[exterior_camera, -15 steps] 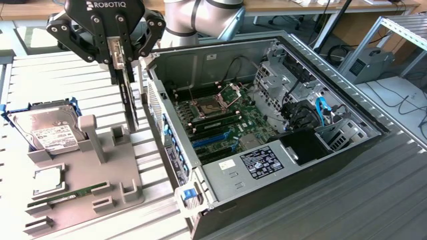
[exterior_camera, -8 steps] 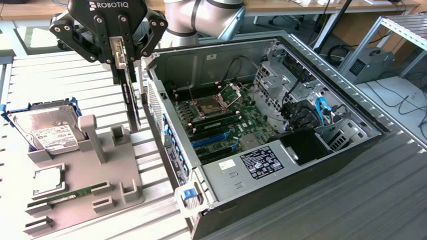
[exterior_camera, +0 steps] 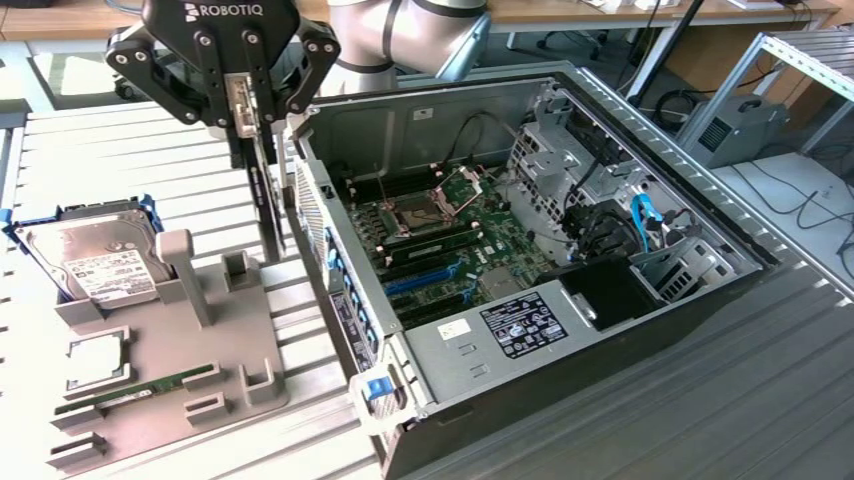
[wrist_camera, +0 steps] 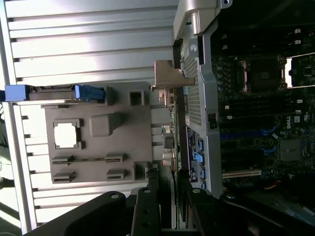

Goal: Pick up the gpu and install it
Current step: 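Pick up the gpu and move the gpu toward the slot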

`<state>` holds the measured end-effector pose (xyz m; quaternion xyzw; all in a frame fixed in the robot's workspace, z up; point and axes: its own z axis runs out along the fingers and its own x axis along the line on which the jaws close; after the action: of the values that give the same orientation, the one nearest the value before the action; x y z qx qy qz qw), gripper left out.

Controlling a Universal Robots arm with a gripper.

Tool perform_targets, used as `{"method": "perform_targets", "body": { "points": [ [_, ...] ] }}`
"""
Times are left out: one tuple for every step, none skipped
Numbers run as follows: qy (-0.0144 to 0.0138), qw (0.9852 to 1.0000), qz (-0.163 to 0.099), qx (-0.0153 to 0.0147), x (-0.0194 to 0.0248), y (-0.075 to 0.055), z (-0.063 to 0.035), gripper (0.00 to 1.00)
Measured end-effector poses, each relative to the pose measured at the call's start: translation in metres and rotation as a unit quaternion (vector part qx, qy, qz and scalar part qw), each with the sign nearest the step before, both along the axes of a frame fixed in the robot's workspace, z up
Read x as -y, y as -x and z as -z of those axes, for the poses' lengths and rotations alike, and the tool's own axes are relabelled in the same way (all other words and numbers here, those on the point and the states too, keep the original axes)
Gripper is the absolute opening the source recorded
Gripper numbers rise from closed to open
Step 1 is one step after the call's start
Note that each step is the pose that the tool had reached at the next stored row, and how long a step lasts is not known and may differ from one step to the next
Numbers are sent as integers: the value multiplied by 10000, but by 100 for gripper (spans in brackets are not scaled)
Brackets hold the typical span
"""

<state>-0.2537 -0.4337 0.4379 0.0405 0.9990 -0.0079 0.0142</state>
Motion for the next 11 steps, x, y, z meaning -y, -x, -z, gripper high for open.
{"method": "perform_targets", "body": {
  "points": [
    [0, 10000, 0, 0, 0, -2, 0, 27],
    [0, 10000, 0, 0, 0, -6, 1, 27],
    [1, 10000, 0, 0, 0, -8, 1, 27],
    [1, 10000, 0, 0, 0, -11, 1, 27],
    [2, 10000, 0, 0, 0, -14, 2, 27],
    [3, 10000, 0, 0, 0, -17, 2, 27],
    [3, 10000, 0, 0, 0, -21, 2, 27],
    [4, 10000, 0, 0, 0, -23, 2, 27],
    [5, 10000, 0, 0, 0, -29, 3, 27],
    [5, 10000, 0, 0, 0, -34, 3, 27],
    [6, 10000, 0, 0, 0, -36, 3, 27]
  ]
}}
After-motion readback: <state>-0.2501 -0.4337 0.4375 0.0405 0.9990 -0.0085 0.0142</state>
